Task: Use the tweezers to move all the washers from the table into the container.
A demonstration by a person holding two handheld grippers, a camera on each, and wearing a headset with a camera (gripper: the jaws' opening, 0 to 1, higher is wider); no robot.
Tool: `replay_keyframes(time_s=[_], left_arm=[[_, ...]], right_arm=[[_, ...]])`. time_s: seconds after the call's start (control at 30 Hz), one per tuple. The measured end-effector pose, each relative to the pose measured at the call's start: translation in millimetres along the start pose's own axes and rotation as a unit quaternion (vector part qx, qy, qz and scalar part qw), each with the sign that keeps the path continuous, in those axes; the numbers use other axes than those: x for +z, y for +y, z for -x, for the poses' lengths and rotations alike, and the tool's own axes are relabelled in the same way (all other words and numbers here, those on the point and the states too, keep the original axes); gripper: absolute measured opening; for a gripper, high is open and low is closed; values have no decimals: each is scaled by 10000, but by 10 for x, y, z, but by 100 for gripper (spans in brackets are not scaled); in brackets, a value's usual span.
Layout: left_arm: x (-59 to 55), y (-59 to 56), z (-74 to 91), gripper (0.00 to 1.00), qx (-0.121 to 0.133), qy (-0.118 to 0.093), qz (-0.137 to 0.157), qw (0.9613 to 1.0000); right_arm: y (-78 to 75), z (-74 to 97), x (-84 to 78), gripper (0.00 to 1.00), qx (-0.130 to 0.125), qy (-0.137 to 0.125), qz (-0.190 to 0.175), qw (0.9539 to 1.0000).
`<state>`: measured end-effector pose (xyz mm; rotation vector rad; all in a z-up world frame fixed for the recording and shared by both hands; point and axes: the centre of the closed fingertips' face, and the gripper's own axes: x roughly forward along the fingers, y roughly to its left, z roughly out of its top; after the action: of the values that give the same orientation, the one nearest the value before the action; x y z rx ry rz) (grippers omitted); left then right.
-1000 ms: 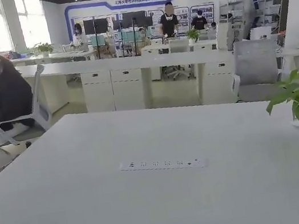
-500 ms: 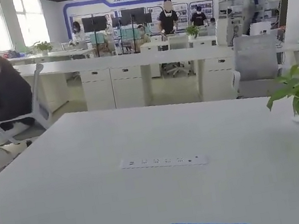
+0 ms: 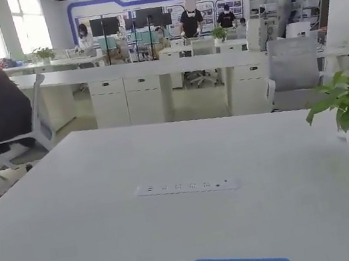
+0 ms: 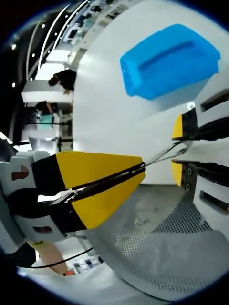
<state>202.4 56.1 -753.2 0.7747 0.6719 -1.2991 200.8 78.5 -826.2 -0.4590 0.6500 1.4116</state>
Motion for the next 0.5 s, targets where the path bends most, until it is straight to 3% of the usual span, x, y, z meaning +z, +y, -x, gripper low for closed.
replay_keyframes(time_s=[0.27, 0.37, 0.43, 0.5], left_arm=[[-31, 1, -29, 0, -464, 230, -283, 9983], [-13, -2, -52, 0, -562, 199, -305, 9978], [-13, 19, -80, 0, -549, 232, -307, 9978], [-21, 10, -88, 0, -581, 269, -334, 9974]], right_arm=[[28, 28, 67, 12, 15, 11, 110, 9999], [-44, 35, 55, 6, -142, 35, -1, 9999], [-36, 34, 59, 6, -55, -34, -263, 9996], [-42, 42, 54, 6, -42, -20, -246, 9997]])
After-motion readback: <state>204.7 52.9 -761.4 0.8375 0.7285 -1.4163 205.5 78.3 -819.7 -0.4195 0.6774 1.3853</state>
